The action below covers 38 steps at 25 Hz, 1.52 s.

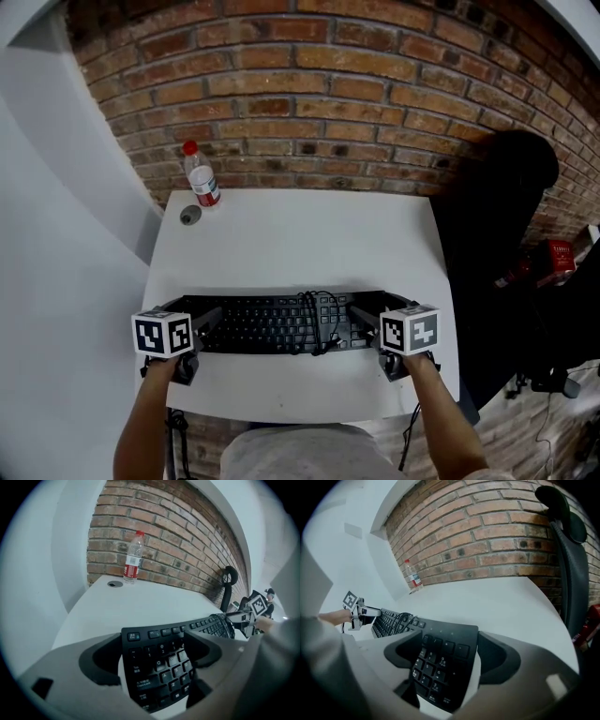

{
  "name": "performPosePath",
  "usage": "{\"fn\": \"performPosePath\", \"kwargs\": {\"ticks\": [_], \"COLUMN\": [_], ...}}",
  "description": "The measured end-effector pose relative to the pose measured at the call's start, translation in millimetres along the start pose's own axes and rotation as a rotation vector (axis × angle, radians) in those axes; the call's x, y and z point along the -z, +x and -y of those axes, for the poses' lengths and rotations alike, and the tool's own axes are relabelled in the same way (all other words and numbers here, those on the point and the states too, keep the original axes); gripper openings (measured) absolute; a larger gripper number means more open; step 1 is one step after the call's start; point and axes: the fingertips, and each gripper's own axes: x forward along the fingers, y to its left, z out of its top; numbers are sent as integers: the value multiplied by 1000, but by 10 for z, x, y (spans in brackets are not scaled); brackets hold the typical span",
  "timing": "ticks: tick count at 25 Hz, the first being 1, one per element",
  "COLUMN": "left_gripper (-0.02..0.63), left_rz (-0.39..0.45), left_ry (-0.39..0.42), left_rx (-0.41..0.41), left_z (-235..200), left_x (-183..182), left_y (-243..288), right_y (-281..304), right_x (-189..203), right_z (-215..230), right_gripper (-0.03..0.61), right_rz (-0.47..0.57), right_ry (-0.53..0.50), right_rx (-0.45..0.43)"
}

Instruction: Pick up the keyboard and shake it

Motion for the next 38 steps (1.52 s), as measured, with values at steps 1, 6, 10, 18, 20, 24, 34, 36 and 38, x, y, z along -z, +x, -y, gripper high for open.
{"fn": "performPosePath", "kwargs": {"ticks": [1, 6, 10, 18, 20, 24, 34, 36, 38], "left_gripper": [404, 394, 394, 382, 380, 380, 378, 379, 379], "left_rz": [12, 55, 73, 166, 192, 234, 294, 299, 299], "left_ry": [5, 32, 51, 91, 101, 107, 104, 103, 100], "left_rx": [-2, -11, -18, -40, -47, -51, -64, -68, -74], "left_z": [5, 36, 78, 164, 183, 206, 248, 267, 281], "left_x": [-34, -185, -246, -440, -459, -458, -343, -325, -289], "left_y": [-12, -73, -100, -213, -249, -296, -419, -447, -480], "right_y": [-19, -160, -219, -356, -404, -499, -679, -710, -735], "right_x": [-31, -196, -224, -363, -385, -407, -313, -292, -265], "right_z": [2, 38, 45, 70, 60, 31, -37, -46, -58], "right_gripper": [379, 304, 301, 274, 272, 252, 221, 219, 215], "right_rz": [13, 87, 104, 169, 187, 226, 292, 297, 296], "right_ry": [2, 58, 40, -20, -43, -81, -164, -180, -194], "right_rx": [0, -13, -5, 25, 28, 23, 25, 24, 19]}}
